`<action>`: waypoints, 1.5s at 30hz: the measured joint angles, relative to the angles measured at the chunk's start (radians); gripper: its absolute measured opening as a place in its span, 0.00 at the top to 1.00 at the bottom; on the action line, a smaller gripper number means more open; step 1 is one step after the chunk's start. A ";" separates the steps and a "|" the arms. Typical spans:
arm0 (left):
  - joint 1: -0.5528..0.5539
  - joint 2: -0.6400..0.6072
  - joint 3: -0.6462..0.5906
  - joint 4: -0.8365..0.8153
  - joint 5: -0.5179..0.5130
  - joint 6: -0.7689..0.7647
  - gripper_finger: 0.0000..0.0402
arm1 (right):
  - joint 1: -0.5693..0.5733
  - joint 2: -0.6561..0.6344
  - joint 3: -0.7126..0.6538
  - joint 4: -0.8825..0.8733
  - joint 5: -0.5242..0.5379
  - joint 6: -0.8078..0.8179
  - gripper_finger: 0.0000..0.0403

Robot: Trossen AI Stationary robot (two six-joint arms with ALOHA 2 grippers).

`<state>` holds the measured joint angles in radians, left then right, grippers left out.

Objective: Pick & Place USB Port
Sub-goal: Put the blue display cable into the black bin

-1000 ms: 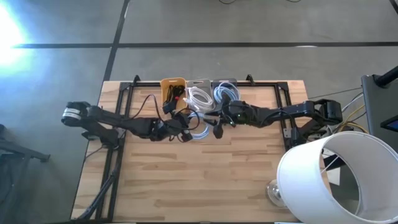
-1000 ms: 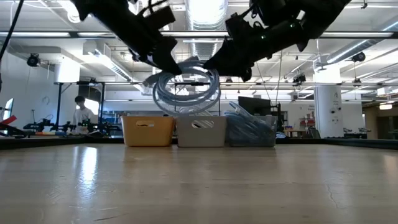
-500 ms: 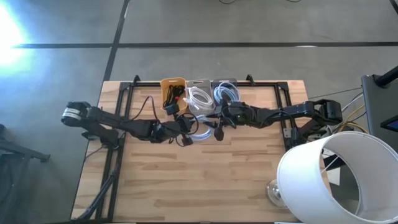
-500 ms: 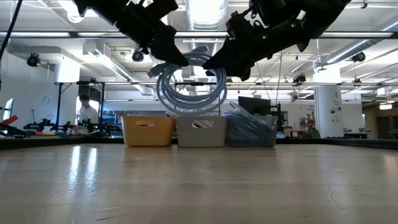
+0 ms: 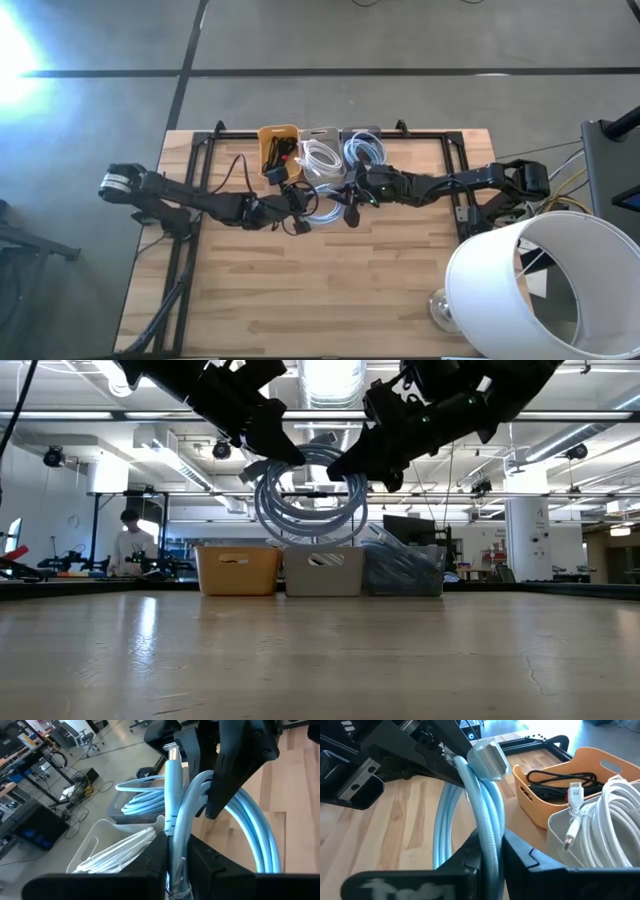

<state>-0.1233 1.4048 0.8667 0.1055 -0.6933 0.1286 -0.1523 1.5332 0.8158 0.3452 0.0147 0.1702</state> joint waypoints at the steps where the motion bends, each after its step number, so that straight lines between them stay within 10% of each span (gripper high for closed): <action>1: 0.002 0.000 -0.001 -0.001 0.002 -0.001 0.87 | 0.000 0.001 0.000 -0.001 0.001 0.002 0.91; 23: 0.010 0.013 -0.006 -0.060 0.000 -0.052 0.60 | 0.005 -0.051 0.023 -0.192 0.147 0.050 0.90; 37: 0.010 0.013 -0.005 -0.092 -0.004 -0.054 0.60 | -0.015 -0.262 0.149 -0.597 1.039 -0.074 0.90; 45: 0.010 0.013 -0.005 -0.094 -0.004 -0.054 0.60 | -0.118 -0.183 0.061 -0.589 1.073 0.132 0.89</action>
<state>-0.1131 1.4174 0.8613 0.0116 -0.6975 0.0742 -0.2706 1.3503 0.8769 -0.2433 1.0875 0.3023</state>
